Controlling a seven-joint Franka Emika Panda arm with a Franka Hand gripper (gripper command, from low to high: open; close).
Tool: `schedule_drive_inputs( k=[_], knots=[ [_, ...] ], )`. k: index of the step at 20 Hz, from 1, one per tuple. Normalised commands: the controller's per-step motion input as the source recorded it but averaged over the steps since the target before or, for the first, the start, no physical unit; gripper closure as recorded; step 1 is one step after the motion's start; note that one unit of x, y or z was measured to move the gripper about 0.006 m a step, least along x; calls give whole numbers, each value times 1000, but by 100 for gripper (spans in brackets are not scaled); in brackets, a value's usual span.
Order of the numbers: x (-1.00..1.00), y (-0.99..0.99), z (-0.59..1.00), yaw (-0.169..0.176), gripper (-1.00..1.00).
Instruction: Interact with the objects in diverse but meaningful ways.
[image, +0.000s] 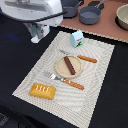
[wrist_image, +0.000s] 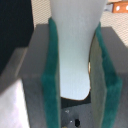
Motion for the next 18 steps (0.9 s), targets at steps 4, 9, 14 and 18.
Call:
schedule_drive_inputs(
  k=[4,9,14,18],
  knots=[
    [494,-71,0,-262,100],
    [586,-1,0,-214,100],
    [766,194,142,-120,100],
    [892,335,441,-68,100]
  ],
)
